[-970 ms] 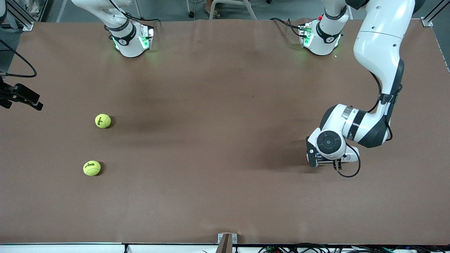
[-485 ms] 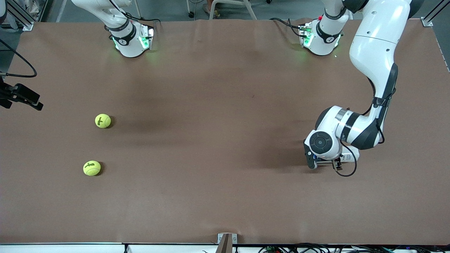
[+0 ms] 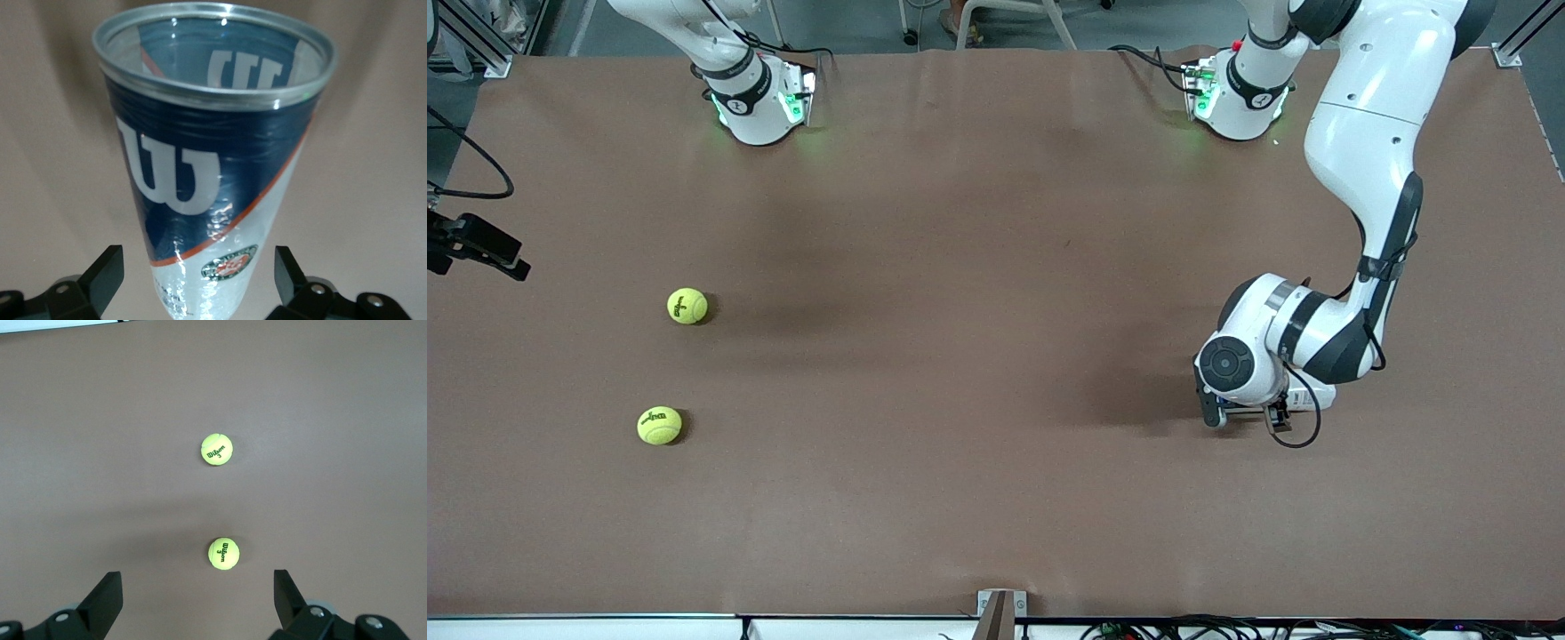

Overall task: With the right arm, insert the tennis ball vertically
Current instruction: 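Lift the tube upright with the left gripper, opening facing up, then reach the right gripper to the first yellow tennis ball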

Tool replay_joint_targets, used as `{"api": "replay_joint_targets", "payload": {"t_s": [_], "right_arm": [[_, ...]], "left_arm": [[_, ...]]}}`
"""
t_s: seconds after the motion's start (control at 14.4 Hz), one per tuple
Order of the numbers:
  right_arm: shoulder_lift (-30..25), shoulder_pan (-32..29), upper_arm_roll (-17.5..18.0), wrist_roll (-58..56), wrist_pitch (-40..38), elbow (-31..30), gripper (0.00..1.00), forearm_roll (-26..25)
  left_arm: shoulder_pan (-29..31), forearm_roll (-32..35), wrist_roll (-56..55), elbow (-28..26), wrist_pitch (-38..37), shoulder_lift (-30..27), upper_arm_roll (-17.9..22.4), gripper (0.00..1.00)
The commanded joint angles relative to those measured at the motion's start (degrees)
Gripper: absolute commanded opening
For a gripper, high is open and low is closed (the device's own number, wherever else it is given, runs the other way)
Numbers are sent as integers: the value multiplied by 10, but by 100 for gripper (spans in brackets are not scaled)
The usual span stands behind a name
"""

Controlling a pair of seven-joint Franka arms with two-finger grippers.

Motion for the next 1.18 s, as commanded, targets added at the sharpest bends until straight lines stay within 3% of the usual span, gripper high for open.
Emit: {"api": "replay_joint_targets", "payload": {"t_s": [0.0,0.62,0.83,1.11], "right_arm": [[0,-2,6,1,0,-1,100,-6],[26,-11,2,-2,-44,-5,100,-7],[79,-20,2,-32,-67,-8,100,0],[133,-27,1,-84,-19,-54,100,0]], "left_arm": [[-5,14,-14,8,-5,6,2,98],[-4,14,-35,7,-3,17,2,93],[-4,14,-35,5,-2,18,2,91],[-3,14,-40,5,-1,22,1,90]]}}
